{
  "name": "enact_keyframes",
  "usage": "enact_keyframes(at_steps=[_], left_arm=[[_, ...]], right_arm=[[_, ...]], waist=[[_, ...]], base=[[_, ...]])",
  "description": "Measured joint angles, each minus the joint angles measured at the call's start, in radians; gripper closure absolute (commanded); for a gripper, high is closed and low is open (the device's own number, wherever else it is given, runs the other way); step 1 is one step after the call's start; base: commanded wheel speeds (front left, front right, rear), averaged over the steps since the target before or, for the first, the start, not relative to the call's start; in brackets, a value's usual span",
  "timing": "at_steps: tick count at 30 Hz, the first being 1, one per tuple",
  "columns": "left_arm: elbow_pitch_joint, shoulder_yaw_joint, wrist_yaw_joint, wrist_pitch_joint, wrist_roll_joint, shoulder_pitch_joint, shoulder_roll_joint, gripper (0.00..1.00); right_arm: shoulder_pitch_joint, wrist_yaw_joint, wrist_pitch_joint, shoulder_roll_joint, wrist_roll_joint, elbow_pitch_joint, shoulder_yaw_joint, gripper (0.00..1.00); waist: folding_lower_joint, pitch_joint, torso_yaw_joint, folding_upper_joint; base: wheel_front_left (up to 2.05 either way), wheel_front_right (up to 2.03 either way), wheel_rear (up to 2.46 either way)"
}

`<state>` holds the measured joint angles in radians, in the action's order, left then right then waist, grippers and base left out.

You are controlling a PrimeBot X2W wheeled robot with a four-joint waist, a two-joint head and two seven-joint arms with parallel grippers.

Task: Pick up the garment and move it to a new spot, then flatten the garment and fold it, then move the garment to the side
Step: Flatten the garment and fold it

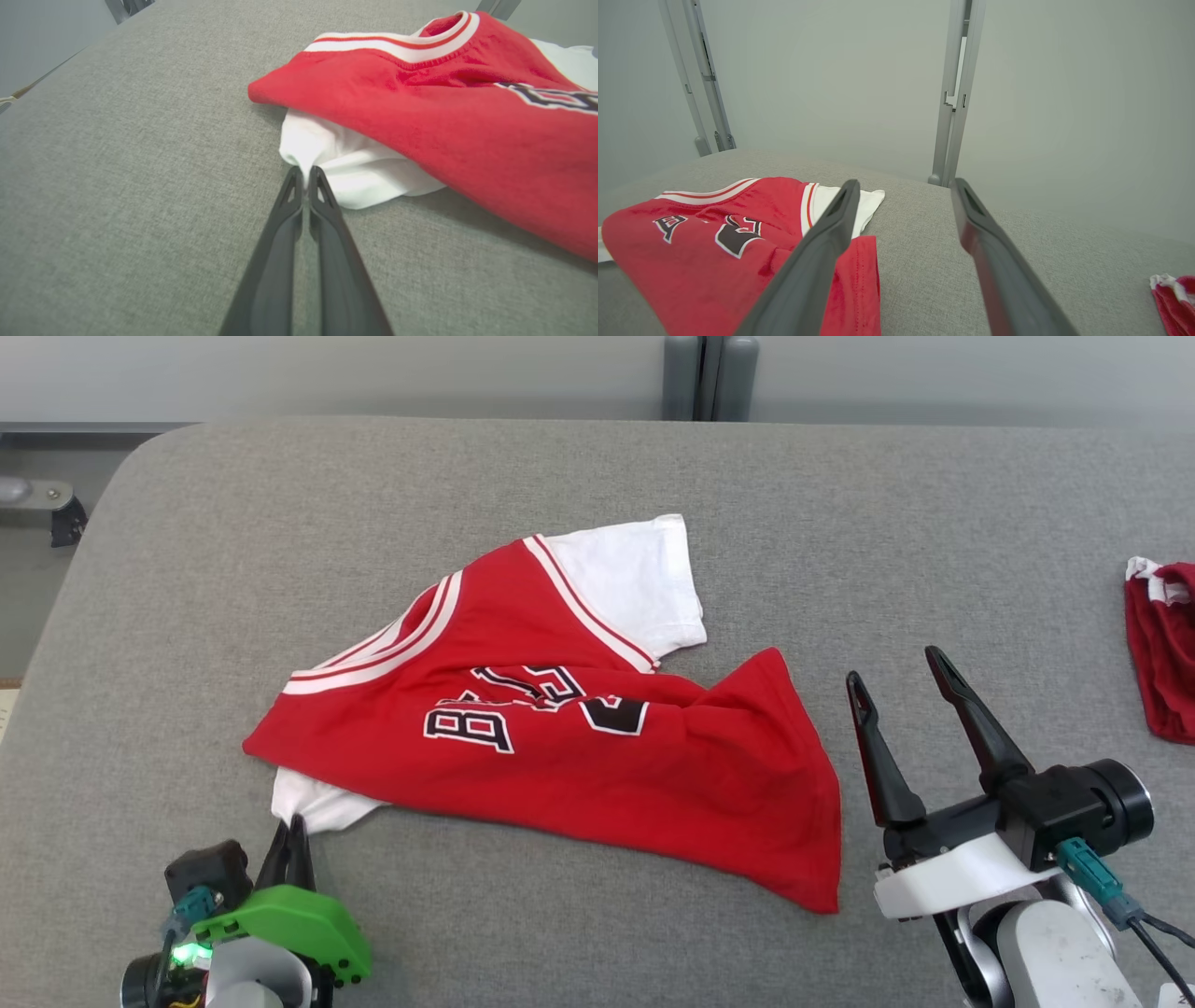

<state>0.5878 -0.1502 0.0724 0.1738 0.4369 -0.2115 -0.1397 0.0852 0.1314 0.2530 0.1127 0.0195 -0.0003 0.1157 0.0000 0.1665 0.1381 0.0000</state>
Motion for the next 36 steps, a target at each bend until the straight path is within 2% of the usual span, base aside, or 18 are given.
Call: enact_keyframes(at_steps=[4,5,6,7,11,15,22,26,36], left_arm=[[-0.071,0.007,0.021,-0.052,0.016,0.075,-0.005,1.00],[-0.083,0.008,0.026,-0.057,0.022,0.086,-0.005,0.93],[-0.100,0.008,0.033,-0.064,0.023,0.098,-0.005,0.44],[-0.116,0.010,0.035,-0.063,0.023,0.106,-0.005,0.01],[-0.173,0.021,0.055,-0.031,0.025,0.112,-0.010,0.00],[-0.226,0.022,0.055,0.008,0.018,0.110,-0.017,0.00],[-0.283,-0.021,-0.009,0.067,-0.005,0.062,0.005,0.00],[-0.273,-0.046,-0.033,0.083,-0.016,0.052,0.033,0.00],[-0.259,-0.033,-0.046,0.088,-0.033,0.102,0.069,0.00]], right_arm=[[-0.011,0.000,0.003,-0.021,-0.015,0.001,-0.030,0.00],[-0.015,0.000,0.003,-0.026,-0.016,0.001,-0.036,0.00],[-0.019,0.000,0.004,-0.032,-0.016,0.002,-0.040,0.00],[-0.023,0.000,0.004,-0.037,-0.016,0.003,-0.046,0.00],[-0.042,0.000,0.004,-0.048,-0.016,0.004,-0.087,0.00],[-0.050,0.000,0.006,-0.059,-0.016,0.005,-0.146,0.00],[-0.071,0.000,0.009,-0.062,0.014,0.002,-0.220,0.00],[-0.086,0.000,0.009,-0.062,0.024,0.012,-0.218,0.00],[-0.103,0.000,0.010,-0.063,0.081,0.077,-0.139,0.00]], waist=[[0.0000,-0.012,0.010,0.0000],[0.0000,-0.013,0.008,0.0000],[0.0000,-0.015,0.006,0.0000],[0.0000,-0.018,0.003,0.0000],[0.0000,-0.032,-0.004,0.0000],[0.0000,-0.052,-0.012,0.0000],[0.0000,-0.090,-0.031,0.0000],[0.0000,-0.113,-0.042,0.0000],[0.0000,-0.173,-0.072,0.0000]], base=[[0.00,0.00,0.00],[0.00,0.00,0.00],[0.00,0.00,0.00],[0.00,0.00,0.00],[0.00,0.00,0.00],[0.00,0.00,0.00],[0.00,0.00,0.00],[0.00,0.00,0.00],[0.00,0.00,0.00]])
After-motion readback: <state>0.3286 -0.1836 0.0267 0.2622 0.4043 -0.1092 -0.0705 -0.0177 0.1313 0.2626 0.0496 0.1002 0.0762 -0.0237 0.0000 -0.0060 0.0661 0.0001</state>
